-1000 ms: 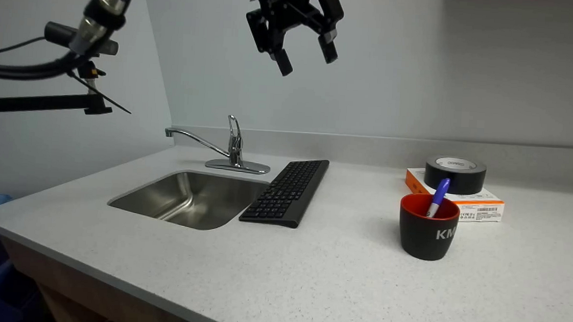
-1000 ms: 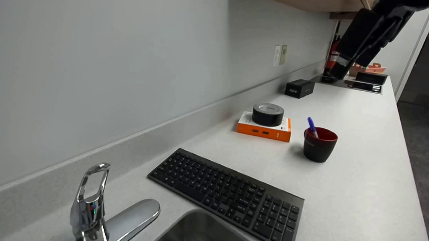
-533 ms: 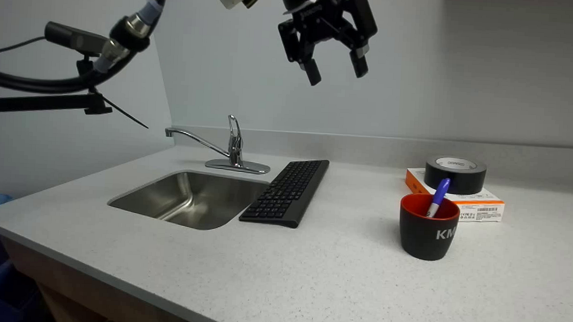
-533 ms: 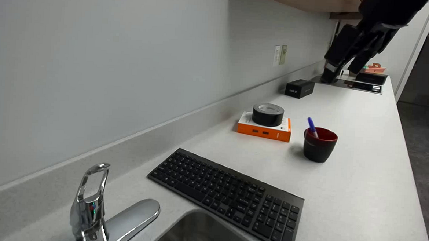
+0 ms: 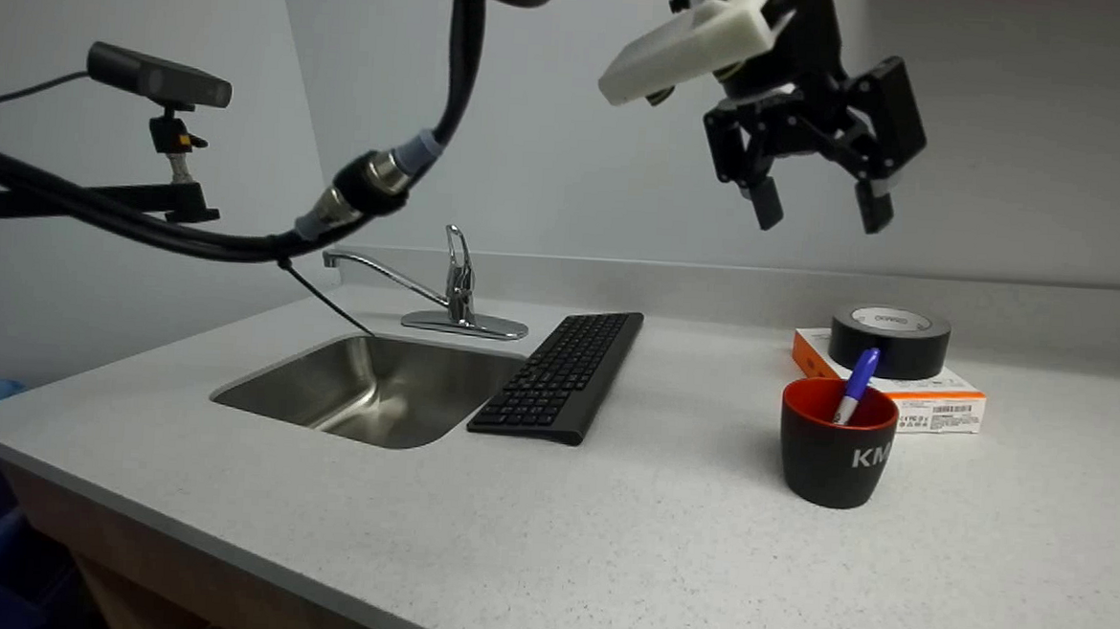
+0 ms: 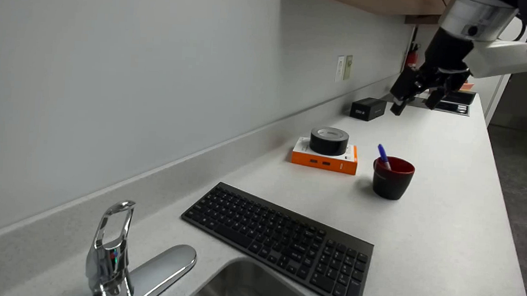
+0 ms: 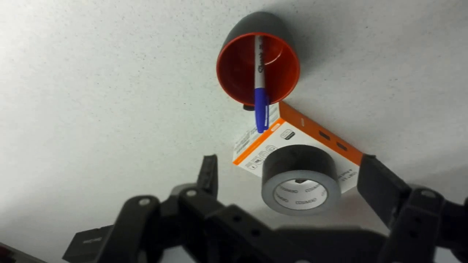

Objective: Remove the marker from the mug and put it on the table

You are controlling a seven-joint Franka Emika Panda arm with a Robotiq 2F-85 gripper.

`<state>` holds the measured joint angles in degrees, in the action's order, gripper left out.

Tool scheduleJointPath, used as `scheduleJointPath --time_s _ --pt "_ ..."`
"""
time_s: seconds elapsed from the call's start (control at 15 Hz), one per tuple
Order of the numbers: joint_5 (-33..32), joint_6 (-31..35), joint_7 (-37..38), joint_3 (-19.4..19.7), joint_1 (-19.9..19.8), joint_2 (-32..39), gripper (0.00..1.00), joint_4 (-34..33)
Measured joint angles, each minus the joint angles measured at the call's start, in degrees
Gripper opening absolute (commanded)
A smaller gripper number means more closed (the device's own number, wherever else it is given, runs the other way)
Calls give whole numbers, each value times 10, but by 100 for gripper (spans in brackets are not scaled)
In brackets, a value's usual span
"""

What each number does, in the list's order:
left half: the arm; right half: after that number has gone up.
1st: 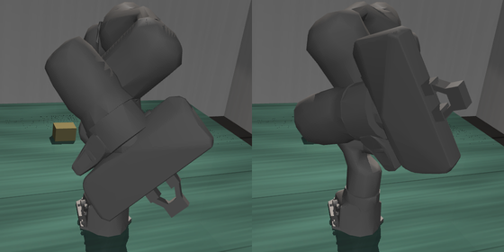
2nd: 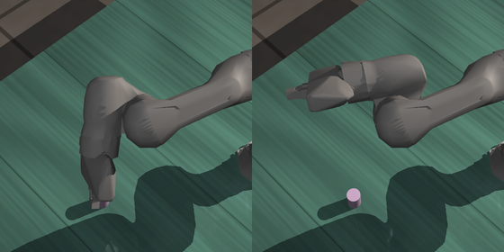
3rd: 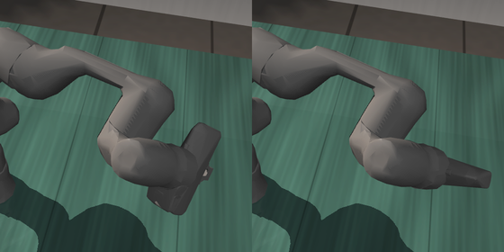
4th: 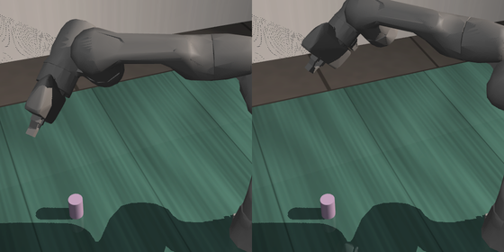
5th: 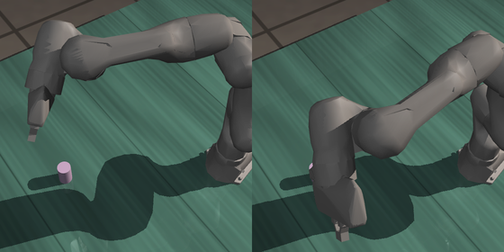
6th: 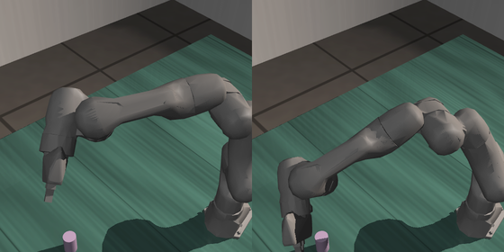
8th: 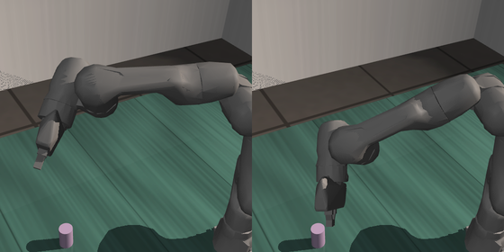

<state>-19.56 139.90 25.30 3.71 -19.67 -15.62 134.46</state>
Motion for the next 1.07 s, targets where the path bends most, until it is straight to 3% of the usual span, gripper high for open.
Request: scheduleJointPath --time_s 0.27,0.8,1.07 --pt "-35 21 56 4 -13 50 100 -8" --pt "-36 22 60 5 -11 60 100 -11" --pt "-47 56 69 10 -9 86 100 -6"
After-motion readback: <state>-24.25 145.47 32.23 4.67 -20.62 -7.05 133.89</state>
